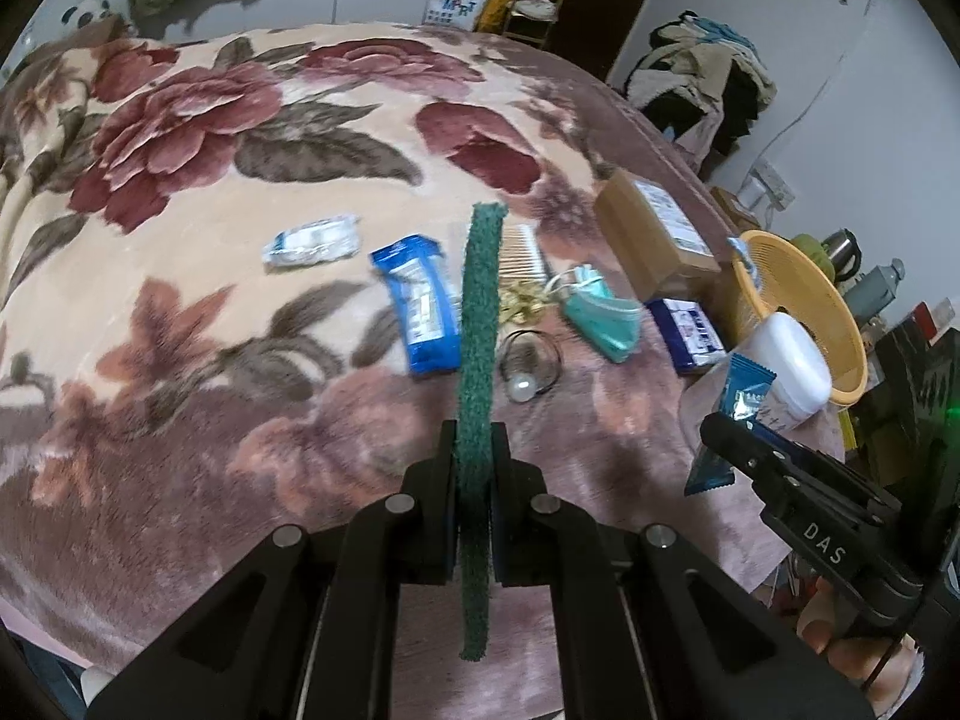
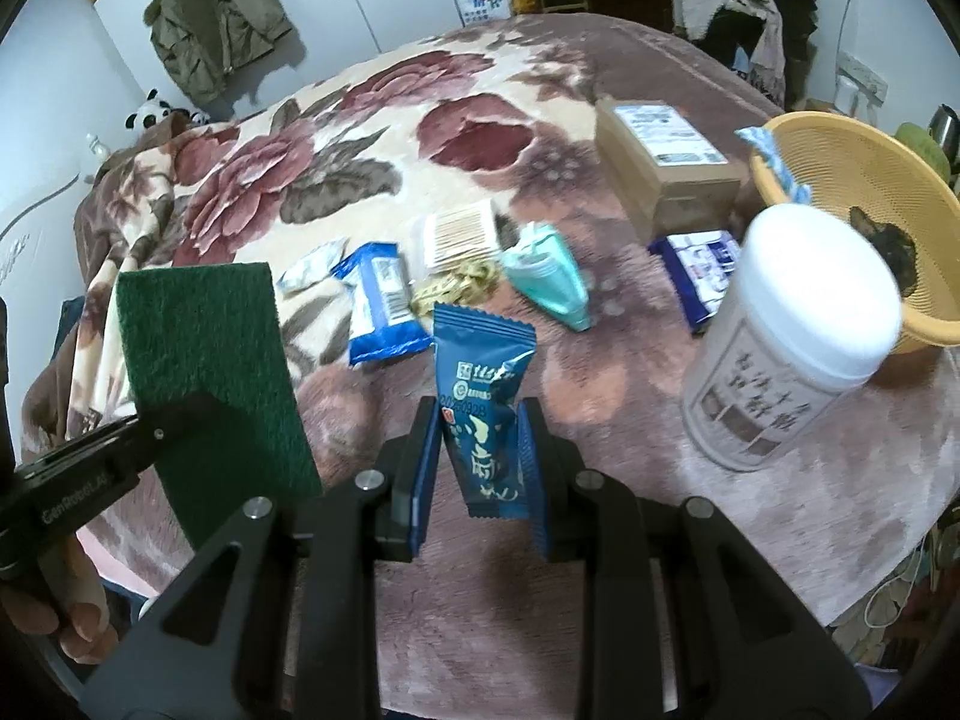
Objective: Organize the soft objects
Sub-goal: 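Lift the green pad and blue packet and carry them toward the yellow basket, then open both tools to drop the pad and packet into the basket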
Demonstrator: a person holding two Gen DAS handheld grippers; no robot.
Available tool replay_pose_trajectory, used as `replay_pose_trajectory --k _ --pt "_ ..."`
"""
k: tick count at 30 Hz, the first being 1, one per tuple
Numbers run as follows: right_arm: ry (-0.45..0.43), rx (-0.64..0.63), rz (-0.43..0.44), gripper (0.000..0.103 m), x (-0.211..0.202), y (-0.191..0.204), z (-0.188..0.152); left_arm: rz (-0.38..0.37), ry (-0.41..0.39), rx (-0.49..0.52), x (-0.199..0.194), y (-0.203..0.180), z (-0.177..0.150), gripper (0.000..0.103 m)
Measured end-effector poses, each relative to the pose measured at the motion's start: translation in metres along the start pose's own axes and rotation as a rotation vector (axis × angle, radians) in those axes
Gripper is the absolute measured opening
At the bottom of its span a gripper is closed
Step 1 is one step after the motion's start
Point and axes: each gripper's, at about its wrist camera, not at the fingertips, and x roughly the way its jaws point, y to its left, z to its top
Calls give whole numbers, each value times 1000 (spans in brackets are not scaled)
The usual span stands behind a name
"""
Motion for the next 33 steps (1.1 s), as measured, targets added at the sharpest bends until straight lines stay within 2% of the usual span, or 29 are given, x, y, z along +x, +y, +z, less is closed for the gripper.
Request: replay_pose_trajectory --k 19,27,33 --pt "-132 90 -56 26 -61 -82 53 -110 -56 136 -10 -126 63 6" --pt "-182 145 -97 26 -82 -132 71 -195 -75 195 -11 -193 96 6" --pt "-204 195 -137 26 -89 -177 83 -285 -61 243 11 -250 118 6"
